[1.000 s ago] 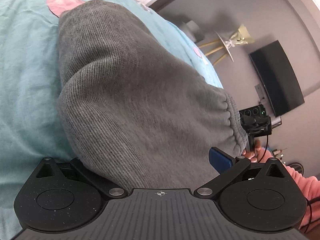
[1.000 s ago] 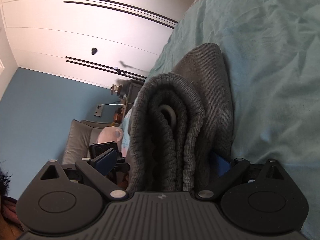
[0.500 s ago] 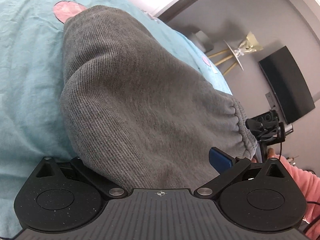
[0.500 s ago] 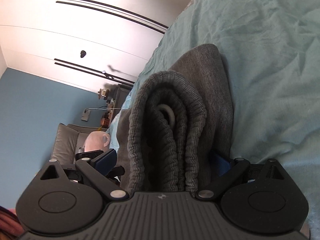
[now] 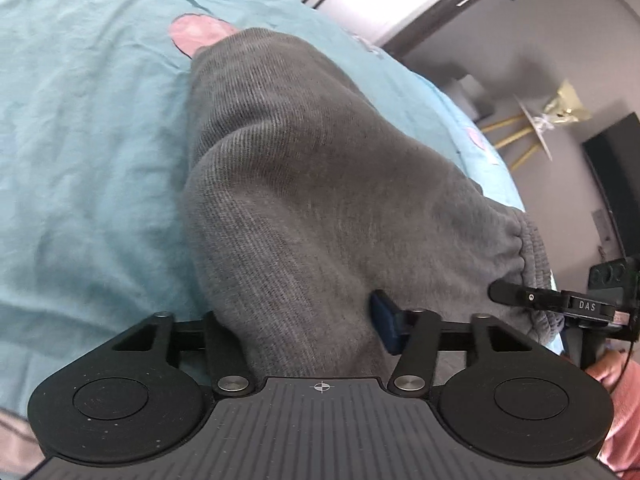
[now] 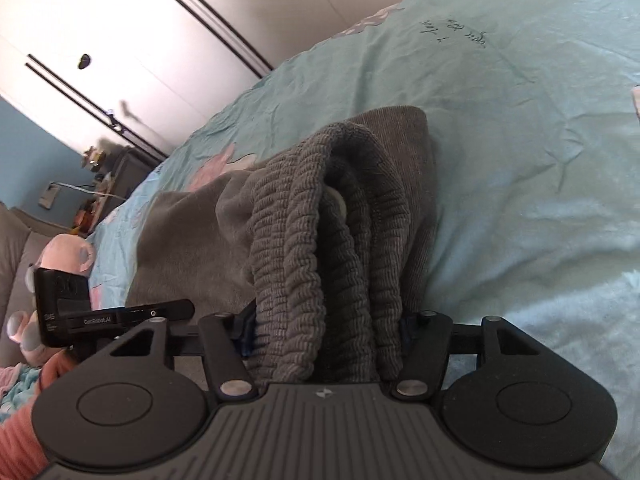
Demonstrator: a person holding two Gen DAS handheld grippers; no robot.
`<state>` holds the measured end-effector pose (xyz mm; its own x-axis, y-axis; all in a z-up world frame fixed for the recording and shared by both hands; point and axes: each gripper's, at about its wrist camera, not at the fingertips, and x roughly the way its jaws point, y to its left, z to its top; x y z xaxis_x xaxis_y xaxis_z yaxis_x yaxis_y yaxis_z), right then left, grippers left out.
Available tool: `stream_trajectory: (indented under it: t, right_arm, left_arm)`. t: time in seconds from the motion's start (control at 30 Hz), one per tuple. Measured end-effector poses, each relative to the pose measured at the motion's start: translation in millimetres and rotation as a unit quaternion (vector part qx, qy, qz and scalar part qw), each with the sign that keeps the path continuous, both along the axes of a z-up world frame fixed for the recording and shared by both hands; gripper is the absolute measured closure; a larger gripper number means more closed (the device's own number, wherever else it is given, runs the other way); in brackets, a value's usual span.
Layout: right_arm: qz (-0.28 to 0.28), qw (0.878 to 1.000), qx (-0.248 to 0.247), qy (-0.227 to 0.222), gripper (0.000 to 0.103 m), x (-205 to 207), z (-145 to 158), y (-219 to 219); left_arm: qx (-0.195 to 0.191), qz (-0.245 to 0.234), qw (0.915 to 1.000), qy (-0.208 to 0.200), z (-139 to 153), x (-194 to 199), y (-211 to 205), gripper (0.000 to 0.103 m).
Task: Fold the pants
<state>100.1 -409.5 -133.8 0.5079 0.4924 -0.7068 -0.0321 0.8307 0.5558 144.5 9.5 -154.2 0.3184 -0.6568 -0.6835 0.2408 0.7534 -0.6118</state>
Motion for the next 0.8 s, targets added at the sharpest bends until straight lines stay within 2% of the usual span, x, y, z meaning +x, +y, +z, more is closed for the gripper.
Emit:
stream_trajectory:
  t: [0.1,0.17,0.2,0.27,0.3,0.4,0.43,0.47,0.53,0.6,0.67,0.8]
  right_arm:
    - [-0.003,1.000,-0.011,0.003,0.043,1,1,4]
    - [-0.006,1.000,0.000,0.013,0.041,6,-1,2]
    - [-0.006,1.000,0.004,0.016,0.038,7,-4,-2]
    - [-0.003,1.000,0.016,0.015,0.028,7,-6,-7]
    - [-0.002,1.000,0.023,0.014,0.025,8,-8,-7]
    - [0.005,1.000,0.016,0.009,0.026,10,-9,-3]
    - [0.007,1.000,0.000,0.005,0.037,9,-6,0]
    - [0.003,1.000,-0.019,0.005,0.042,7,-3,3]
    - [0.011,0.999,-0.044,-0.007,0.046,2,4,10]
    - [0.010,0.998,-0.061,-0.018,0.048,-3,12,17]
    - [0.008,0.997,-0.064,-0.033,0.052,-8,21,21]
    - [0.004,0.997,-0.043,-0.058,0.054,-16,43,25]
  left_arm:
    - [0.012,-0.003,0.9999,-0.001,-2,1,-6,0.044]
    - [-0.011,-0.003,0.9999,0.005,-7,3,-6,0.039]
    - [-0.025,-0.008,0.9996,0.010,-10,6,-4,0.033]
    - [-0.051,-0.018,0.9983,0.022,-14,12,-1,0.027]
    - [-0.059,-0.016,0.9976,0.031,-16,15,0,0.029]
    - [-0.039,0.006,0.9982,0.044,-15,17,2,0.048]
    - [-0.032,0.006,0.9987,0.039,-12,16,0,0.054]
    - [-0.018,0.004,0.9994,0.028,-8,13,-4,0.057]
    - [0.016,0.000,0.9999,-0.005,6,6,-16,0.066]
    - [0.072,-0.012,0.9954,-0.063,26,-6,-35,0.069]
    - [0.097,-0.023,0.9905,-0.095,42,-16,-46,0.070]
    - [0.069,-0.009,0.9936,-0.089,64,-17,-42,0.072]
